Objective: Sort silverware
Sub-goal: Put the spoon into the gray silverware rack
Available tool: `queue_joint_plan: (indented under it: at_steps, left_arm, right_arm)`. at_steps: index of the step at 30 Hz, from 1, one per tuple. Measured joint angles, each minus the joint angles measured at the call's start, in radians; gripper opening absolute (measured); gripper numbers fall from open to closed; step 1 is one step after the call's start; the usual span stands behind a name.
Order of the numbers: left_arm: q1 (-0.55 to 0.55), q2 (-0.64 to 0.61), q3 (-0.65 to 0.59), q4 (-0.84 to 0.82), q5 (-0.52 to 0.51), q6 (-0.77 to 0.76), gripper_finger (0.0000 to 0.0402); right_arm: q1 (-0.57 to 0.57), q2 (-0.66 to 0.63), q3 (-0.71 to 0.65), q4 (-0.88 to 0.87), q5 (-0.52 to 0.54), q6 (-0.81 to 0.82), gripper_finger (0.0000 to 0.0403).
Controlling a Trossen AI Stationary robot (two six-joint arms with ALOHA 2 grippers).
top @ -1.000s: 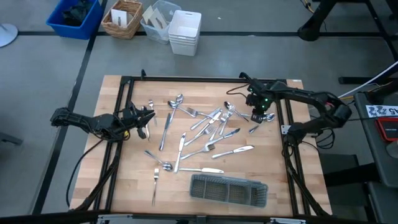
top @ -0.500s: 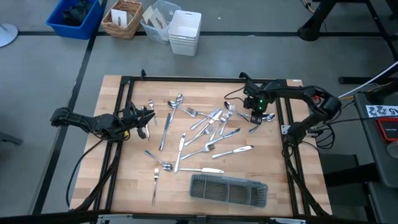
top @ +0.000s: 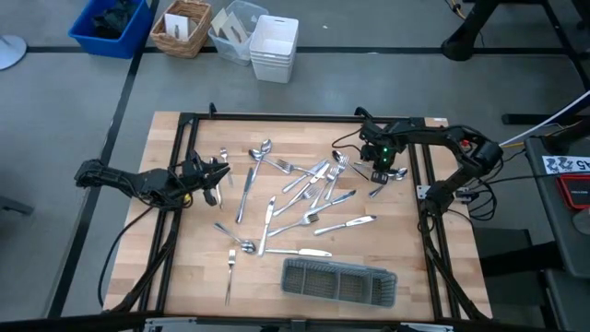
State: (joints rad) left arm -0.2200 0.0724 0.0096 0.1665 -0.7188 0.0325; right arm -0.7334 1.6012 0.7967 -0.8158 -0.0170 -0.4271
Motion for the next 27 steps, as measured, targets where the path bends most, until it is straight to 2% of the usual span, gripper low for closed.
queue_joint_plan:
  at_steps: [6, 10, 17, 22, 27]
  left_arm:
    - [0.0, 0.0, 0.0, 0.0, 0.0, 0.0, 0.0062]
    - [0.0, 0.0, 0.0, 0.0, 0.0, 0.0, 0.0062]
    - [0.0, 0.0, 0.0, -0.002, 0.0, 0.001, 0.0062]
    - [0.0, 0.0, 0.0, -0.002, 0.0, 0.0, 0.0062]
    - [0.0, 0.0, 0.0, -0.002, 0.0, 0.001, 0.0062]
  right_arm:
    - [0.0, 0.007, 0.044, -0.057, 0.013, 0.027, 0.0025]
    - [0.0, 0.006, 0.115, -0.137, 0.079, 0.035, 0.001]
    - [0.015, 0.006, 0.262, -0.325, 0.15, 0.037, 0.0014]
    - [0.094, 0.004, 0.392, -0.49, 0.219, 0.039, 0.001]
    - [0.231, 0.004, 0.528, -0.656, 0.289, 0.127, 0.0012]
